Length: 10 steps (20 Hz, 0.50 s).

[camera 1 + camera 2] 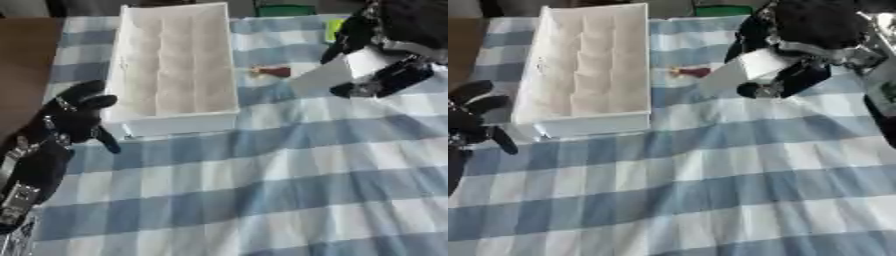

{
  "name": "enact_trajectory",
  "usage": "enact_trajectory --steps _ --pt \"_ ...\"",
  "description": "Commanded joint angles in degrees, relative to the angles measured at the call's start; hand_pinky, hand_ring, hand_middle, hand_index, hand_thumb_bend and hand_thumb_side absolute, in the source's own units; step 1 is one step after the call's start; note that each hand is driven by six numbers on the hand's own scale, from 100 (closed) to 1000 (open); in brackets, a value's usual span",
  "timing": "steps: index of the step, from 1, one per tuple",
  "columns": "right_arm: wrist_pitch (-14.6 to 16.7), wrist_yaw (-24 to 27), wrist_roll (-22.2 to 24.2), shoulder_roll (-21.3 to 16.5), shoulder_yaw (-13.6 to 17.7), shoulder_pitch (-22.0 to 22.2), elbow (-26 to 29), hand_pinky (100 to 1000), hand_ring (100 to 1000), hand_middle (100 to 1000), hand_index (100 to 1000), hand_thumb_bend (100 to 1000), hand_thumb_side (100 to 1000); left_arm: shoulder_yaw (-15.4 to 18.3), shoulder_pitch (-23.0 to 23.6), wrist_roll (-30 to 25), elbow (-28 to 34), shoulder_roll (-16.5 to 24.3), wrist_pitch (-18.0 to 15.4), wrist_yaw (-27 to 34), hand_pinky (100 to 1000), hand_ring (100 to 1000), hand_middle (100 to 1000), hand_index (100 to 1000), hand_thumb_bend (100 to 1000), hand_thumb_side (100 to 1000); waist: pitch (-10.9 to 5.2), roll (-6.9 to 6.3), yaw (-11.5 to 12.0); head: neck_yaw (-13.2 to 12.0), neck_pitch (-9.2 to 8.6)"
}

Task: Pick up objects on the table and place them in the box.

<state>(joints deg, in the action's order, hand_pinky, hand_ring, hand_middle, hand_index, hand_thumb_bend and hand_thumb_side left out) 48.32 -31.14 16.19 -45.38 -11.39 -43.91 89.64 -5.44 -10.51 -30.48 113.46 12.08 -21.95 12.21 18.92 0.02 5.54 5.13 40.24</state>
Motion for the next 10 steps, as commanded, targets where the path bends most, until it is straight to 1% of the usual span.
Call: enact_trajectory --steps 1,3,5,7,9,10 --pt "-1.8 5.4 3.2 -2.0 1.8 -2.9 0.3 100 290 322 426 105 100 0.0 -0.1 0.3 1.1 1.4 0.1 1.0 531 913 929 789 199 745 -1.62 0.06 0.3 0.3 -0.73" --pt "-3.9 7.3 3.8 -1.2 2.3 -4.6 -1.8 100 285 317 425 100 100 0.0 -0.2 0.7 1.1 1.5 0.1 1.5 530 912 929 788 198 742 -1.85 0.08 0.7 0.6 -0.94" --pt "-4.8 8.4 4.3 -0.7 2.5 -5.6 -3.1 100 283 312 426 100 100 -0.1 -0.2 1.0 1.1 1.5 0.1 1.7 529 910 926 787 198 738 -1.92 0.08 1.0 0.8 -1.05" --pt "-6.5 8.9 4.5 1.2 2.6 -7.2 -6.5 100 284 309 432 100 100 -0.4 -0.6 1.3 1.1 1.4 0.1 2.3 529 908 925 786 198 734 -1.99 0.01 1.9 1.4 -1.25" --pt "-6.6 8.9 4.6 2.2 2.6 -8.1 -8.8 100 284 309 432 100 100 -0.5 -0.7 1.4 1.1 1.4 0.1 2.7 529 908 925 786 198 734 -2.04 -0.03 2.3 1.6 -1.32" --pt "-6.9 8.9 4.6 3.3 2.6 -8.5 -10.4 100 283 308 441 100 100 -0.8 -1.1 1.4 1.1 1.3 0.1 3.1 528 906 923 784 197 727 -2.02 -0.07 3.0 1.9 -1.55"
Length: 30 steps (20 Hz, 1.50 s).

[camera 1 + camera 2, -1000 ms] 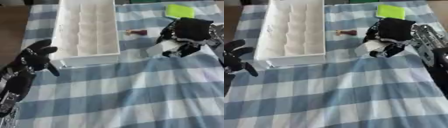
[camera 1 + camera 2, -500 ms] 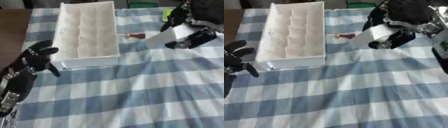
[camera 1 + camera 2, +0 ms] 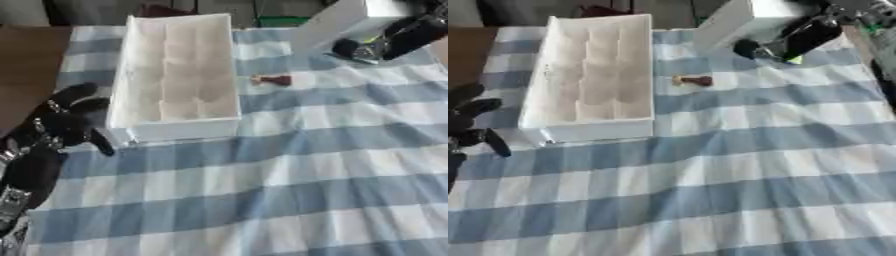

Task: Pick up objects on the table and place them in the box.

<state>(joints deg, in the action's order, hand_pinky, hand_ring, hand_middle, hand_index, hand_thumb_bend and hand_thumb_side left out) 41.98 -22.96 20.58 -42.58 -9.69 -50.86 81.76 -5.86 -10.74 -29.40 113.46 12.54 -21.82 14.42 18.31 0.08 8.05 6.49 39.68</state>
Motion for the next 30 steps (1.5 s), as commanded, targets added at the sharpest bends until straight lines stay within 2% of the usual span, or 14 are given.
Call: enact_trajectory --steps 1,5,7,10,17,23,24,25,26,29,30 --pt "-0.7 0.8 0.2 1.4 0.9 -2.1 -4.2 100 283 308 441 100 100 -0.6 -1.2 0.4 1.1 0.8 0.1 1.2 528 906 923 784 197 727 -1.41 -0.13 1.0 0.8 -1.12" --pt "-0.4 1.6 -0.2 3.3 1.1 -3.1 -8.0 100 274 300 448 100 100 -1.3 -2.0 0.2 1.1 0.7 0.5 2.3 526 904 922 782 196 722 -1.35 -0.04 2.5 1.4 -1.38" --pt "-1.9 3.4 -2.0 4.7 2.0 -3.7 -10.0 100 274 301 450 100 100 -2.1 -2.6 0.0 1.1 0.6 1.2 2.9 524 904 921 780 198 722 -1.30 0.30 4.2 2.8 -1.65" --pt "-3.3 4.2 -4.1 5.6 2.4 -4.2 -11.0 100 278 303 451 100 100 -2.7 -3.2 -0.2 1.1 0.5 2.0 3.5 520 903 920 778 203 719 -1.20 0.77 5.4 4.5 -1.92" --pt "-6.4 1.8 -9.6 7.1 2.9 -4.8 -12.4 100 290 315 463 100 100 -3.3 -4.2 -0.3 1.1 0.3 2.5 4.6 519 900 919 777 207 710 -1.01 1.47 7.0 6.4 -2.60" --pt "-8.6 -1.2 -12.5 9.9 2.6 -5.8 -13.5 100 317 343 501 100 100 -3.7 -5.3 1.3 1.1 0.3 0.7 6.2 518 889 907 774 205 706 -0.83 1.71 8.5 8.7 -3.00" --pt "-8.3 -1.8 -12.3 10.5 2.0 -5.9 -13.6 125 351 379 545 100 100 -3.7 -5.4 1.4 1.1 0.3 0.5 6.4 518 885 905 773 208 707 -0.84 1.82 8.6 8.9 -2.97" --pt "-7.4 -3.2 -11.4 11.5 0.9 -6.0 -13.7 125 351 379 545 100 100 -3.8 -5.6 1.4 1.1 0.2 0.4 6.6 518 885 905 773 208 707 -0.86 1.97 8.7 9.0 -2.96" --pt "-6.4 -4.7 -10.6 12.2 0.2 -6.0 -13.9 169 395 424 597 100 100 -3.9 -5.7 1.4 1.1 0.2 0.3 6.8 519 883 903 773 215 696 -0.88 2.09 8.8 9.1 -2.96" --pt "-3.0 -8.5 -7.6 13.7 -0.9 -5.9 -15.0 176 402 432 605 100 100 -4.0 -6.0 1.1 1.1 0.3 0.0 7.3 520 883 903 774 216 695 -0.97 2.30 8.9 9.0 -3.04" --pt "-1.8 -9.7 -6.4 13.8 -1.7 -5.8 -15.4 415 642 741 908 100 253 -4.0 -6.1 1.0 1.1 0.3 0.0 7.4 520 882 902 774 224 687 -1.01 2.40 9.0 9.0 -3.11"
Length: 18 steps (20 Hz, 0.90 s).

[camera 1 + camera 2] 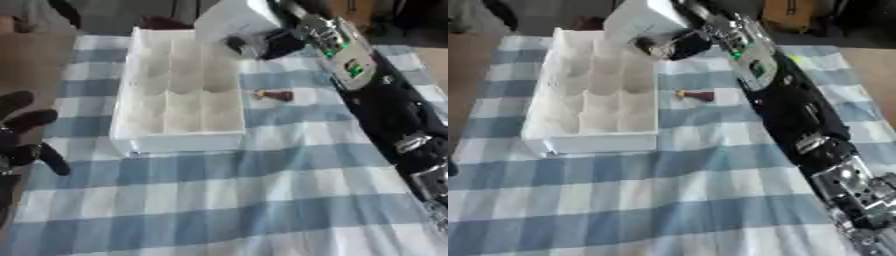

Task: Pick up objects on the table and place them in the box.

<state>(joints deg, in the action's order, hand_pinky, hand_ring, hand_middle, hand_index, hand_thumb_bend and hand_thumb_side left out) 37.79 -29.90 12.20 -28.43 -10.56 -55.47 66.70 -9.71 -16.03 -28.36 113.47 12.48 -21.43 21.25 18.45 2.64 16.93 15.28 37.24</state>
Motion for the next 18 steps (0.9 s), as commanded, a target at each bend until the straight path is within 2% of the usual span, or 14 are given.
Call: enact_trajectory --steps 1,2,4,5,6,7,8,9,11,12,14,15,16,18 --pt "5.1 -5.7 6.5 -0.1 -3.0 -0.9 -0.9 415 642 741 908 100 253 -0.3 -0.9 -0.2 1.1 0.4 -0.4 0.8 520 882 902 774 224 687 -1.24 -0.04 0.2 0.1 -0.82" --pt "7.6 -7.4 11.1 0.3 -3.5 -0.8 -1.4 580 747 868 1000 100 485 -0.3 -1.0 -0.3 1.1 0.5 -0.3 1.0 521 882 902 774 227 685 -1.28 0.00 0.2 0.0 -0.91" --pt "11.0 -7.9 17.8 0.8 -3.1 -0.6 -1.9 691 800 918 1000 100 571 -0.4 -1.1 -0.6 1.1 0.5 -0.3 1.3 521 882 902 774 228 685 -1.31 0.08 0.1 -0.2 -1.02" --pt "11.7 -7.5 19.7 0.9 -2.7 -0.6 -1.9 691 800 918 1000 100 571 -0.4 -1.2 -0.6 1.1 0.5 -0.2 1.4 521 882 902 774 228 685 -1.31 0.10 0.1 -0.3 -1.04" --pt "11.9 -6.8 20.4 0.9 -2.0 -0.6 -1.6 866 907 988 1000 100 606 -0.4 -1.2 -0.7 1.1 0.5 -0.2 1.5 521 882 903 774 227 689 -1.33 0.12 0.0 -0.4 -1.08" --pt "11.5 -6.1 19.1 0.7 -1.0 -0.7 -0.5 878 915 993 1000 100 590 -0.4 -1.1 -0.8 1.1 0.5 -0.1 1.4 520 882 903 774 227 690 -1.35 0.18 -0.2 -0.6 -1.13" --pt "11.0 -6.1 17.6 0.4 -0.6 -0.7 0.5 894 918 993 1000 100 505 -0.4 -1.2 -0.8 1.1 0.6 0.0 1.4 521 882 903 775 228 689 -1.37 0.21 -0.3 -0.7 -1.17" --pt "10.0 -6.1 15.0 0.2 0.0 -0.7 1.5 894 918 993 1000 100 505 -0.4 -1.2 -0.8 1.1 0.6 0.0 1.4 521 882 903 775 228 689 -1.39 0.23 -0.4 -0.8 -1.24" --pt "6.9 -6.9 9.0 -0.1 1.0 -0.7 2.8 890 909 982 1000 100 351 -0.3 -1.2 -0.8 1.1 0.6 0.1 1.4 521 882 903 775 227 687 -1.43 0.21 -0.5 -0.9 -1.36" --pt "5.1 -7.6 5.6 -0.3 1.1 -0.6 3.3 886 906 978 1000 100 318 -0.3 -1.2 -0.9 1.1 0.6 0.1 1.4 521 882 903 775 227 687 -1.45 0.20 -0.5 -0.9 -1.39" --pt "2.7 -9.4 0.7 -0.4 0.7 -0.5 4.0 886 906 978 1000 100 318 -0.3 -1.2 -0.9 1.1 0.7 0.0 1.4 521 882 903 775 227 687 -1.45 0.20 -0.5 -0.9 -1.43" --pt "1.2 -9.5 -2.0 -0.5 1.4 -0.4 4.2 864 890 963 1000 100 230 -0.3 -1.1 -0.9 1.1 0.6 0.0 1.4 520 883 903 775 227 688 -1.44 0.14 -0.7 -1.0 -1.51" --pt "-0.1 -9.6 -4.2 -0.7 1.5 -0.3 4.4 855 873 947 1000 100 200 -0.3 -1.1 -0.9 1.1 0.6 0.0 1.4 520 883 904 775 225 690 -1.44 0.12 -0.7 -1.0 -1.55" --pt "-2.0 -8.5 -7.3 -1.2 1.9 0.2 5.2 826 838 912 1000 100 195 -0.2 -1.0 -0.9 1.1 0.7 0.1 1.2 520 884 904 774 222 696 -1.42 0.05 -1.1 -1.3 -1.58"
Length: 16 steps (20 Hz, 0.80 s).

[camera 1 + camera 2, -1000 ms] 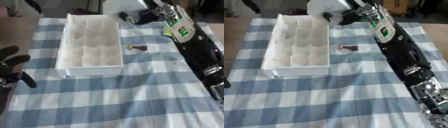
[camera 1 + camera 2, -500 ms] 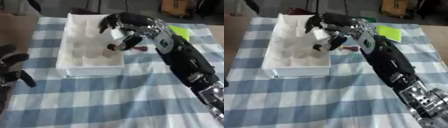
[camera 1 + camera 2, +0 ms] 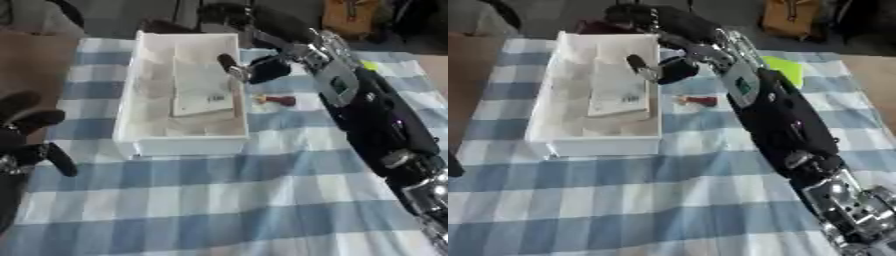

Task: Pick up objects on the table and place them in the box.

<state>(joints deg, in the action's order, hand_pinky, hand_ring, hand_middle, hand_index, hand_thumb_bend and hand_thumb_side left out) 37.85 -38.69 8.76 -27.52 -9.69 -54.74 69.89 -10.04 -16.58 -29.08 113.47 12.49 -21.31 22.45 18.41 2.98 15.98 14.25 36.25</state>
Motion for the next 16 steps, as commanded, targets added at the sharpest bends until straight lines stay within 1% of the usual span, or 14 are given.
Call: enact_trajectory --steps 1,2,3,4,5,6,8,9,10,11,12,13,14,16 --pt "-2.0 3.1 -4.6 -2.7 0.9 0.5 3.2 776 810 888 1000 100 242 0.3 -0.3 -0.1 1.1 0.7 0.0 -0.1 519 885 905 774 219 700 -1.33 -0.40 -0.8 -0.9 -0.57" --pt "-1.8 7.3 -4.2 -3.6 0.7 1.6 4.8 768 807 885 1000 100 253 0.4 -0.1 0.0 1.1 0.7 0.0 -0.3 519 885 905 774 219 700 -1.31 -0.46 -1.3 -1.4 -0.55" --pt "-1.7 11.8 -2.7 -4.6 0.5 3.1 6.7 712 776 857 1000 100 376 0.6 0.0 0.2 1.1 0.7 0.1 -0.5 518 886 906 773 212 709 -1.21 -0.56 -1.9 -2.3 -0.59" --pt "-1.9 16.5 -0.5 -5.7 0.4 4.7 9.1 704 774 854 1000 100 412 0.8 0.2 0.3 1.1 0.8 0.1 -0.8 518 886 906 773 212 708 -1.14 -0.66 -2.4 -3.0 -0.62" --pt "-2.5 21.5 3.2 -7.0 0.2 7.2 11.9 681 763 847 1000 100 515 1.1 0.5 0.5 1.1 0.8 0.1 -1.2 517 889 908 772 211 708 -0.88 -0.87 -3.5 -4.5 -0.88" --pt "-3.8 26.7 8.0 -8.2 0.4 9.5 15.1 681 763 847 1000 100 515 1.3 0.9 0.6 1.1 0.8 0.1 -1.7 517 889 908 772 211 708 -0.73 -1.07 -4.3 -5.6 -1.04" --pt "-7.4 35.2 16.8 -9.8 1.9 12.2 20.2 683 768 854 1000 100 529 1.6 1.4 0.9 1.1 0.7 -0.1 -2.6 517 890 909 771 211 708 -0.58 -1.30 -5.4 -6.7 -1.15" --pt "-9.0 38.1 20.7 -10.8 2.7 14.2 22.5 702 788 871 1000 100 577 2.0 1.8 1.1 1.1 0.8 -0.1 -3.2 514 894 911 759 204 706 -0.35 -1.47 -6.6 -7.7 -1.18" --pt "-10.3 40.3 24.3 -11.7 3.6 16.8 25.2 702 788 871 1000 100 542 2.5 2.3 1.4 1.1 0.7 -0.1 -4.0 514 894 911 759 204 706 -0.17 -1.68 -7.8 -8.6 -1.17" --pt "-12.2 42.0 27.3 -12.3 4.6 18.8 26.9 699 786 867 1000 100 577 2.8 2.7 1.7 1.1 0.7 -0.2 -4.8 510 893 909 747 190 703 0.02 -1.95 -8.8 -9.4 -1.06" --pt "-13.1 43.5 29.9 -12.6 5.4 20.4 29.4 699 786 867 1000 100 577 3.1 2.9 2.2 1.1 0.7 -0.1 -5.7 510 893 909 747 190 703 0.23 -2.35 -10.2 -10.6 -0.98" --pt "-13.8 44.6 31.9 -12.7 6.1 21.7 31.3 698 787 866 1000 100 600 3.3 2.9 2.6 1.1 0.8 -0.1 -6.5 506 893 907 740 173 706 0.43 -2.76 -11.3 -11.6 -0.87" --pt "-14.4 45.4 33.4 -12.7 6.7 22.8 32.8 698 787 866 1000 100 600 3.3 2.8 3.0 1.1 0.8 0.0 -7.2 506 893 907 740 173 706 0.58 -3.13 -12.2 -12.4 -0.79" --pt "-15.7 46.5 35.3 -12.5 7.7 24.0 34.6 697 786 865 1000 100 607 3.1 2.4 3.3 1.1 1.0 0.0 -8.2 506 893 907 740 163 707 0.90 -3.72 -13.5 -13.4 -0.87"
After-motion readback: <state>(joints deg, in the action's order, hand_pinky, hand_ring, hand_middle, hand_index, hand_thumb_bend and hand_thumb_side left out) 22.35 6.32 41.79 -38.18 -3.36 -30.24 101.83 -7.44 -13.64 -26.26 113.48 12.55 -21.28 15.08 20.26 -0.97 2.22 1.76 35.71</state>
